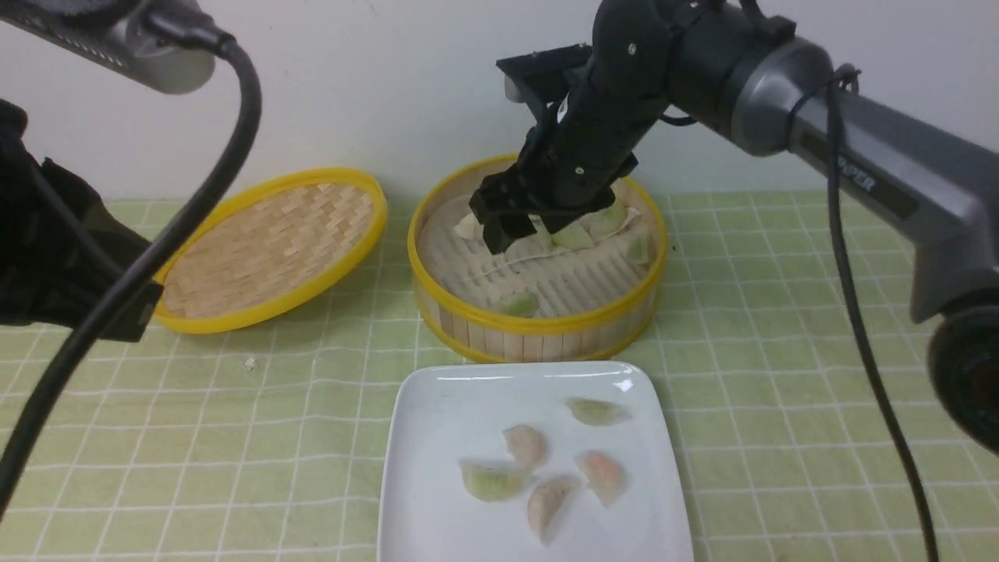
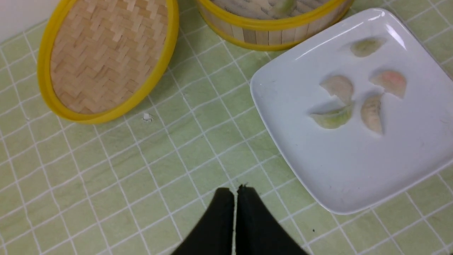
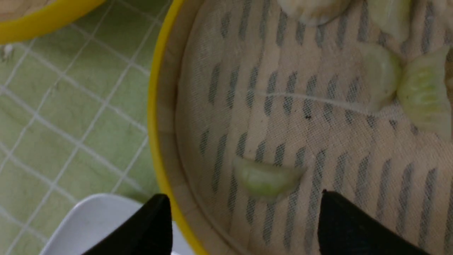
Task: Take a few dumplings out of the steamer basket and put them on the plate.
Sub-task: Use the right arm to grab a dumpling from inside the steamer, then use the right arm to put the dumpling into the plate
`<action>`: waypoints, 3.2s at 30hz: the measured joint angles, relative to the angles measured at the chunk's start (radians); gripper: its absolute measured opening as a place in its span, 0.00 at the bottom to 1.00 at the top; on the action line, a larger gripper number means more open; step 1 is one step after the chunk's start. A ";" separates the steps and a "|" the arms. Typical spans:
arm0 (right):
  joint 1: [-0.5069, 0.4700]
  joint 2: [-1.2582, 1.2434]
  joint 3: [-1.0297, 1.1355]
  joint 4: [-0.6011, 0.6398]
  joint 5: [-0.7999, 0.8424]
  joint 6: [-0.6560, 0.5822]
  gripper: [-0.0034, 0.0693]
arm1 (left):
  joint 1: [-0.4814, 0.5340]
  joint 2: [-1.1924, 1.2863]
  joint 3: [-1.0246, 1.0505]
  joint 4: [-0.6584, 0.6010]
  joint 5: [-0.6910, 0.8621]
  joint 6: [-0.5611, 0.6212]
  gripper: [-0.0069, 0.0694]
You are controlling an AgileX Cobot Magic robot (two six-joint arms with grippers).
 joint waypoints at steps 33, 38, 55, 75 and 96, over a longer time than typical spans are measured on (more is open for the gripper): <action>0.002 -0.142 0.101 0.002 0.068 0.052 0.52 | 0.000 0.000 0.056 0.003 0.000 0.000 0.08; 0.047 -0.354 0.524 0.055 0.067 0.022 0.52 | 0.000 0.000 0.056 0.003 0.000 0.001 0.08; 0.126 -0.397 0.897 0.092 -0.102 0.018 0.54 | 0.000 0.000 0.056 0.001 0.000 0.014 0.08; 0.126 -0.894 0.853 -0.036 -0.018 0.092 0.14 | 0.000 0.000 0.056 -0.006 0.000 0.012 0.08; 0.126 -2.135 1.638 -0.577 -0.561 0.544 0.03 | 0.000 0.000 0.056 -0.026 -0.124 -0.004 0.08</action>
